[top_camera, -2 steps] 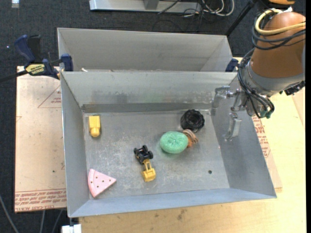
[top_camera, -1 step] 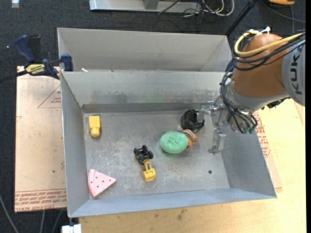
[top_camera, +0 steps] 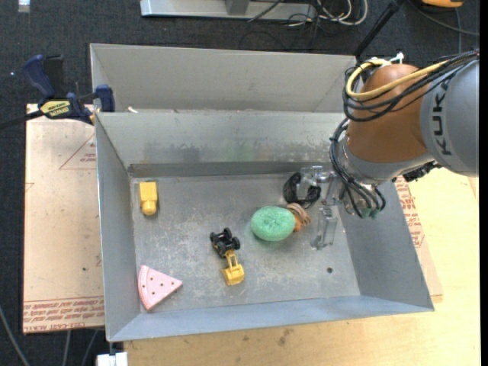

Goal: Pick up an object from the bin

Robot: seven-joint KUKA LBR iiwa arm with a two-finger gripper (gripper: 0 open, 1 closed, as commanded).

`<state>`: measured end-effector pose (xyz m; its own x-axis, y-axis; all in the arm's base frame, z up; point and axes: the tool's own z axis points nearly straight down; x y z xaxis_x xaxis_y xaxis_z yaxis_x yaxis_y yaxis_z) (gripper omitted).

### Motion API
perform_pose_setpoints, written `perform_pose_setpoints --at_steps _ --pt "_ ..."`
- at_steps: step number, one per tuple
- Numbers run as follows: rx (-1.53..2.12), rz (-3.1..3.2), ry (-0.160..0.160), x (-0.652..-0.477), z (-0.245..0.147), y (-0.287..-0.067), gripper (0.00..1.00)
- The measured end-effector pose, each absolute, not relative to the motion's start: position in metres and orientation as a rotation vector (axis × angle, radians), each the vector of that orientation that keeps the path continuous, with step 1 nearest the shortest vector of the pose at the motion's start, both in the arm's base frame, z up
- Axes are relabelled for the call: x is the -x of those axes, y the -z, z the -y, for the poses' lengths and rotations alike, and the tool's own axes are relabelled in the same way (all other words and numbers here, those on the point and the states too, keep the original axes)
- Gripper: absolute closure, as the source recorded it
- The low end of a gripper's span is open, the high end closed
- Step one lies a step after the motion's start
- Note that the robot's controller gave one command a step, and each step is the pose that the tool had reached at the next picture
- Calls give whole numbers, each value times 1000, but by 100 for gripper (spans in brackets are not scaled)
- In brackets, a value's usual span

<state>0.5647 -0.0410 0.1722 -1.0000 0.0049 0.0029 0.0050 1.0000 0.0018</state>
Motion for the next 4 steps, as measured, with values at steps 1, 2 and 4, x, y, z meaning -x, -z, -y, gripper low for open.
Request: perform_pose_setpoints --at_steps 1,2,4 --pt "-38 3144 1 -574 2 -141 0" --pt "-78 3141 1 -560 -18 -104 100" --pt "-78 3141 1 -560 -18 -104 0"
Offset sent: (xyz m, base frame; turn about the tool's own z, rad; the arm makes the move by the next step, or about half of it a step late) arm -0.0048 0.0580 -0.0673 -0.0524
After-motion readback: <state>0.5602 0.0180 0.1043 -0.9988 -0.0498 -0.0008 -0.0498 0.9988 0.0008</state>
